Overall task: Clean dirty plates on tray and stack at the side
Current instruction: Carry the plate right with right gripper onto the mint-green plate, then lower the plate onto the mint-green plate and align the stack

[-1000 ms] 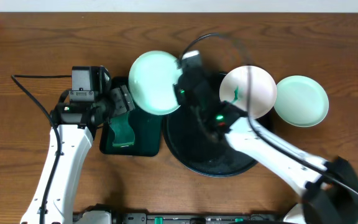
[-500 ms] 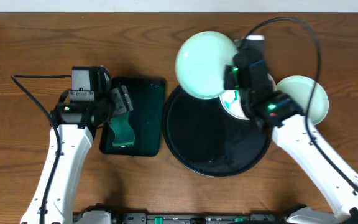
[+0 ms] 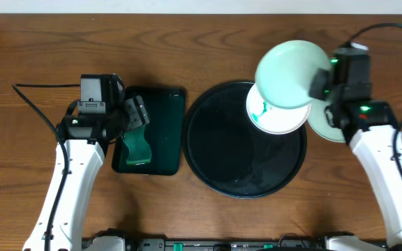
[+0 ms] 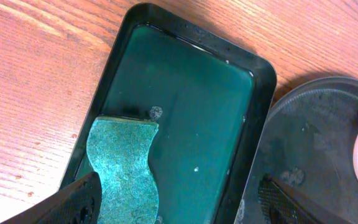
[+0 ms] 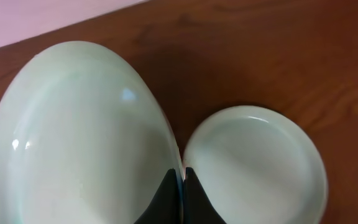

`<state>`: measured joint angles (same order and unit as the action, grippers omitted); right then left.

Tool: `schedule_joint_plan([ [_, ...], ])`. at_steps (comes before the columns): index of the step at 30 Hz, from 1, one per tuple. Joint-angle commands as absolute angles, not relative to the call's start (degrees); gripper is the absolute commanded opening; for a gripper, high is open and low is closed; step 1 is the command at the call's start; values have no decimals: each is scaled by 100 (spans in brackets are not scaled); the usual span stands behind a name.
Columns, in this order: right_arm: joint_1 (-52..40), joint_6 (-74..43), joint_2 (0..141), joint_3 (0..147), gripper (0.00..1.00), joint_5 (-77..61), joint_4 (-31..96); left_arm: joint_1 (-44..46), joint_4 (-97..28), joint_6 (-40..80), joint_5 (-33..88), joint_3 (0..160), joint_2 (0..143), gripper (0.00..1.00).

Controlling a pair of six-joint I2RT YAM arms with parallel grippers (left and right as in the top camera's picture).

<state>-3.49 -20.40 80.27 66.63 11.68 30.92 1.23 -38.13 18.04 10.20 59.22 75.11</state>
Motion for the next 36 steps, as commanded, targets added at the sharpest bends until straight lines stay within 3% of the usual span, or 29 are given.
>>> schedule_joint_plan([
  [1, 268, -2121, 7918, 6740, 1, 410, 3127, 119, -3815, 1782, 1026, 6025, 7496, 81],
  [15, 1986, -2202, 7918, 6737, 1, 78, 3420, 119, -3813, 1782, 1026, 6025, 7496, 81],
  [36, 2220, -2270, 8444, 6731, 1, 580, 3634, 119, -3813, 1782, 1026, 6025, 7496, 81],
])
